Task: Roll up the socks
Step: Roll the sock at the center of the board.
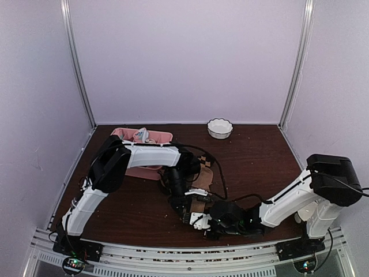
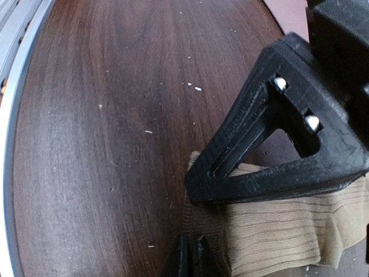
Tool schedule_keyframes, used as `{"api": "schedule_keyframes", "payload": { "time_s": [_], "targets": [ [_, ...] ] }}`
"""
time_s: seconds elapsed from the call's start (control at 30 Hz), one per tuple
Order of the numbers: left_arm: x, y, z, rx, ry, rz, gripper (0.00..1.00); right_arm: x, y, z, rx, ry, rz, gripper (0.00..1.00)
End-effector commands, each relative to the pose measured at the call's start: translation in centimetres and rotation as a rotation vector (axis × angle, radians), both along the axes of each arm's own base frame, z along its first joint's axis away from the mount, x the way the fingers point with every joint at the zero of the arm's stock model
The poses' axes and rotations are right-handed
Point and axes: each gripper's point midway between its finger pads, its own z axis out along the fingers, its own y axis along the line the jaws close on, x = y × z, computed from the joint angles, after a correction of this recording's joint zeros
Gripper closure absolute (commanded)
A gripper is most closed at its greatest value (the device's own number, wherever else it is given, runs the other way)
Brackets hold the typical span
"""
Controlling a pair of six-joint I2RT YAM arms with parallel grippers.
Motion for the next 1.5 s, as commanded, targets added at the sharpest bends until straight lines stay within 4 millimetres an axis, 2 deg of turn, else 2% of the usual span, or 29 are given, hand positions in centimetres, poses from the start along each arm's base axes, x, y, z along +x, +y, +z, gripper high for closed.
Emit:
{"api": "schedule_keyframes", "payload": {
  "time_s": [0.0,0.07,0.1,0.13,0.17,0.2,0.3,0.43,0.53,0.67,0.73,0.77,0.83,0.87,0.93,1.0,1.1,1.23,1.33,1.47],
  "targets": [
    [2.4,-0.6,2.3,-0.108,-0.062,0.051,0.83,-1.3,-2.5,-4.0,-0.121,0.153,-0.035,1.0],
    [3.7,-0.4,3.3,-0.146,-0.119,0.084,0.68,-1.6,-2.6,-4.1,-0.107,0.205,-0.062,1.0],
    [4.2,-0.3,4.0,-0.163,-0.145,0.095,0.57,-1.8,-2.7,-4.1,-0.095,0.23,-0.073,1.0],
    [4.7,-0.2,4.6,-0.175,-0.167,0.107,0.55,-1.9,-2.7,-4.0,-0.076,0.253,-0.087,1.0],
    [5.3,0.0,5.2,-0.189,-0.189,0.125,0.46,-2.1,-2.7,-4.0,-0.058,0.278,-0.097,1.0],
    [5.7,0.2,5.9,-0.203,-0.207,0.135,0.15,-2.4,-2.8,-4.1,-0.049,0.304,-0.101,1.0],
    [6.8,0.8,7.7,-0.249,-0.302,0.165,0.03,-3.0,-2.6,-4.0,-0.005,0.378,-0.114,1.0],
    [8.5,1.9,9.1,-0.285,-0.504,0.202,0.02,-3.4,-2.1,-2.7,0.098,0.519,-0.127,1.0],
    [10.2,2.7,10.5,-0.292,-0.64,0.255,0.02,-2.9,-2.1,-1.7,0.171,0.64,-0.149,1.0],
    [13.2,4.2,12.2,-0.263,-0.796,0.348,0.02,-2.5,-2.0,-1.5,0.199,0.813,-0.174,1.0],
    [15.0,6.3,10.4,-0.169,-0.779,0.433,0.02,-2.2,-2.1,-1.9,0.188,0.881,-0.198,1.0],
    [14.9,7.3,9.0,-0.121,-0.717,0.423,0.02,-2.0,-2.2,-2.2,0.184,0.911,-0.212,1.0],
    [13.4,7.6,7.8,-0.101,-0.561,0.342,0.02,-1.5,-2.3,-2.4,0.192,0.959,-0.243,1.0],
    [12.9,7.5,7.2,-0.106,-0.548,0.319,0.02,-1.1,-2.4,-2.4,0.204,0.981,-0.262,1.0],
    [11.9,6.8,7.3,-0.174,-0.613,0.275,0.02,-0.6,-2.8,-2.6,0.224,1.036,-0.304,1.0],
    [10.1,5.7,8.3,-0.274,-0.673,0.206,0.03,-0.2,-3.3,-3.0,0.234,1.093,-0.344,1.0],
    [6.4,3.9,9.0,-0.382,-0.643,0.089,0.09,0.0,-3.7,-3.6,0.236,1.175,-0.393,1.0],
    [2.8,1.5,7.1,-0.392,-0.603,-0.049,0.2,0.4,-4.0,-4.0,0.255,1.261,-0.459,1.0],
    [1.3,-0.2,6.0,-0.396,-0.584,-0.107,0.24,0.4,-4.0,-4.0,0.273,1.306,-0.482,1.0],
    [0.7,-1.6,4.3,-0.377,-0.583,-0.148,0.31,0.5,-4.6,-4.4,0.293,1.353,-0.525,1.0]
  ]
}}
